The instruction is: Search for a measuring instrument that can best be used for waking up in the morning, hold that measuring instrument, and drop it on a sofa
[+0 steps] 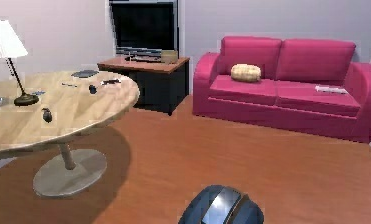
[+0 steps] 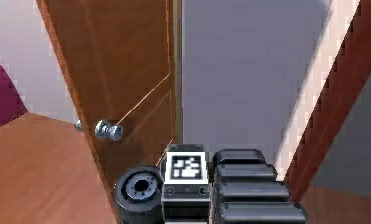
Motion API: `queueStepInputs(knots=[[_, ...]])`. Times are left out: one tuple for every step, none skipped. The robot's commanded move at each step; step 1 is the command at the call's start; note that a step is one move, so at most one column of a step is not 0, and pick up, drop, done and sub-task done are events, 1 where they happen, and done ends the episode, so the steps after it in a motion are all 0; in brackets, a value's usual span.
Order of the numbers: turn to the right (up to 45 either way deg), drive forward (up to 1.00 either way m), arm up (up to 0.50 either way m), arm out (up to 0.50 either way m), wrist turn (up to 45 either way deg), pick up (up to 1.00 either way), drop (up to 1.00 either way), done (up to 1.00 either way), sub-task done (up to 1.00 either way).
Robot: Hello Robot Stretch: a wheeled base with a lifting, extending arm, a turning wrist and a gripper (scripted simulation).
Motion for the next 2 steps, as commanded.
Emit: queueStepInputs(knots=[[6.0, 0.00, 0.00, 0.00, 0.0, 0.00, 0.00, 0.00, 0.00], [0.0, 0.75, 0.00, 0.00, 0.0, 0.00, 0.00, 0.00, 0.00]])
